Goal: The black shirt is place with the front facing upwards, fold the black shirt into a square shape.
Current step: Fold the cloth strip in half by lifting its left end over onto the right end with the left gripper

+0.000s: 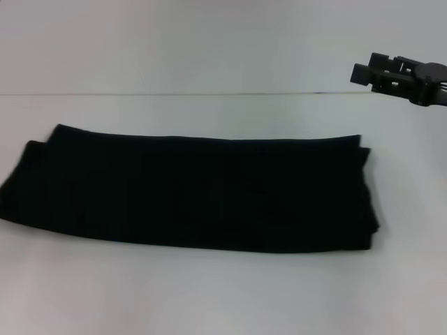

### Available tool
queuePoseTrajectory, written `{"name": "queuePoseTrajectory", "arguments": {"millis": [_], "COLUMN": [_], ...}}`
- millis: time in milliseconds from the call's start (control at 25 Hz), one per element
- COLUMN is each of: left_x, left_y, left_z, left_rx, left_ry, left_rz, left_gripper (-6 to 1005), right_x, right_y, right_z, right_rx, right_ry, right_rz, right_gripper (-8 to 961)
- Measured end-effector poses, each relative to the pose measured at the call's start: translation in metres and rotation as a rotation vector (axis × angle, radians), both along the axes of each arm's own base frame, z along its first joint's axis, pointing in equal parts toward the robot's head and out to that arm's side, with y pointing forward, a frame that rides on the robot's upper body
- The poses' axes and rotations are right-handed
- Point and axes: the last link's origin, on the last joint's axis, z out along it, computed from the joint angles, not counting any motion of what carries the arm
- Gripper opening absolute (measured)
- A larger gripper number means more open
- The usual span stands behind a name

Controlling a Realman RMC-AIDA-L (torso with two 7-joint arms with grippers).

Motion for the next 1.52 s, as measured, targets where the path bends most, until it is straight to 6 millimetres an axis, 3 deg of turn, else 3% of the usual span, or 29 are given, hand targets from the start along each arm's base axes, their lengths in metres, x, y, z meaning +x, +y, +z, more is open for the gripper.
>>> {"name": "queuePoseTrajectory", "arguments": {"millis": [120,160,480,560,640,760,920,1040,1200,1360,1520], "left_x": [-0.011,-0.019,-0.041,-0.036,-0.017,0.032,0.101,0.146,0.189,0.205,0.194], "left_y": [-0.013,-0.023,-0.053,-0.055,-0.052,-0.038,-0.012,0.008,0.021,0.02,0.005], "left_z": [0.019,0.034,0.077,0.081,0.082,0.077,0.043,-0.004,-0.072,-0.147,-0.208], "left_rx": [0.047,0.083,0.169,0.173,0.177,0.176,0.096,-0.007,-0.103,-0.165,-0.127], "left_ry": [0.015,0.038,0.086,0.059,-0.019,-0.199,-0.401,-0.477,-0.519,-0.547,-0.582], "left_rz": [-0.001,0.011,0.066,0.035,-0.066,-0.304,-0.565,-0.682,-0.763,-0.735,-0.635], "left_gripper": [60,60,62,62,63,63,64,65,66,66,67], "right_x": [0.002,0.003,0.007,0.008,0.008,0.01,0.015,0.019,0.03,0.041,0.047], "right_y": [0.002,0.002,0.005,0.005,0.004,0.002,-0.007,-0.014,-0.028,-0.039,-0.045], "right_z": [-0.002,-0.003,-0.009,-0.009,-0.009,-0.009,-0.008,-0.002,0.01,0.02,0.024], "right_rx": [0.008,0.01,0.018,0.023,0.026,0.029,0.027,0.029,0.042,0.053,0.059], "right_ry": [0.021,0.026,0.043,0.045,0.044,0.044,0.059,0.078,0.106,0.118,0.11], "right_rz": [-0.023,-0.029,-0.071,-0.069,-0.07,-0.063,-0.049,-0.039,-0.035,-0.04,-0.04], "right_gripper": [915,915,916,916,916,916,916,916,916,916,916]}}
